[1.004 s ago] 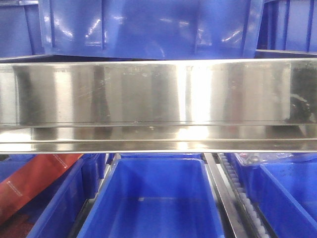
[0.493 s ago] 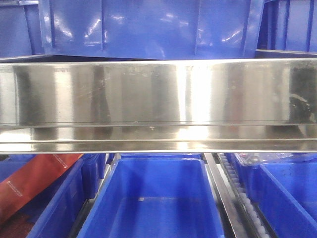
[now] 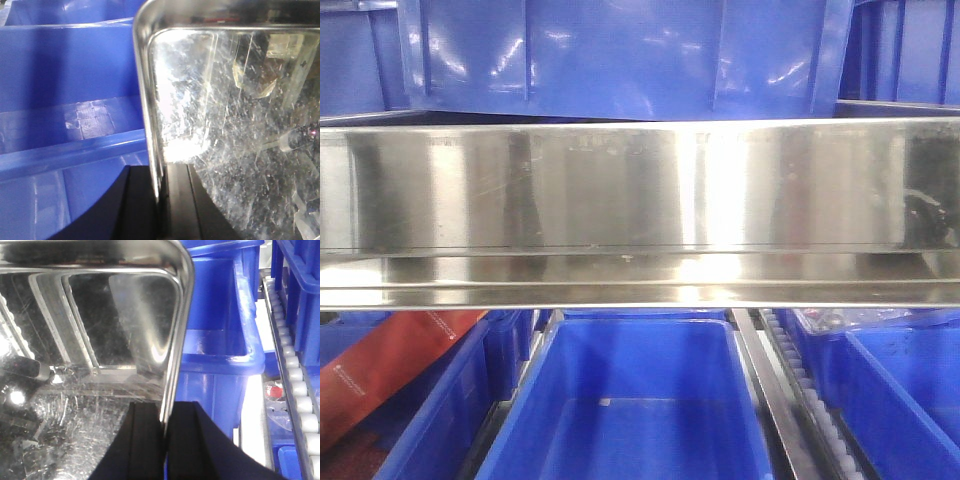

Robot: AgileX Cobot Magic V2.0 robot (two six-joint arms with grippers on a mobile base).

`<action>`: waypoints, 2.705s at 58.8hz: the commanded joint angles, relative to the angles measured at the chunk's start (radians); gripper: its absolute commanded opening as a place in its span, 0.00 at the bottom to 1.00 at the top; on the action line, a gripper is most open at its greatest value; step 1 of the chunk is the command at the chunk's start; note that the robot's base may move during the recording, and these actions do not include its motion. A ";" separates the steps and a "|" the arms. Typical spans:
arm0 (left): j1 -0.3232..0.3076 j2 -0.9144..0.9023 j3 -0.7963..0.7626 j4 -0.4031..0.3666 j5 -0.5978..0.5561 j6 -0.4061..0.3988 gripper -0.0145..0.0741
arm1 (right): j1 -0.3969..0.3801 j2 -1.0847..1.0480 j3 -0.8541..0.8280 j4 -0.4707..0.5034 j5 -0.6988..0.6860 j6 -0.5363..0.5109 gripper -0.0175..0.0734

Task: Stack silver trays without gaps
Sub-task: 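Drive the base away from the shelf holding the tray in both grippers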

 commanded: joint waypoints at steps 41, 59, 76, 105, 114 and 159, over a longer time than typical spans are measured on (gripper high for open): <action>-0.006 -0.017 -0.011 -0.009 -0.070 0.010 0.15 | 0.005 -0.014 -0.011 0.008 -0.043 -0.018 0.12; -0.006 -0.017 -0.011 -0.009 -0.070 0.010 0.15 | 0.005 -0.014 -0.011 0.008 -0.043 -0.018 0.12; -0.006 -0.017 -0.011 -0.009 -0.070 0.010 0.15 | 0.005 -0.014 -0.011 0.008 -0.043 -0.018 0.12; -0.006 -0.017 -0.011 -0.009 -0.070 0.010 0.15 | 0.005 -0.014 -0.011 0.008 -0.043 -0.018 0.12; -0.006 -0.017 -0.011 -0.009 -0.070 0.010 0.15 | 0.005 -0.014 -0.011 0.008 -0.043 -0.018 0.12; -0.006 -0.017 -0.011 -0.009 -0.070 0.010 0.15 | 0.005 -0.014 -0.011 0.008 -0.045 -0.018 0.12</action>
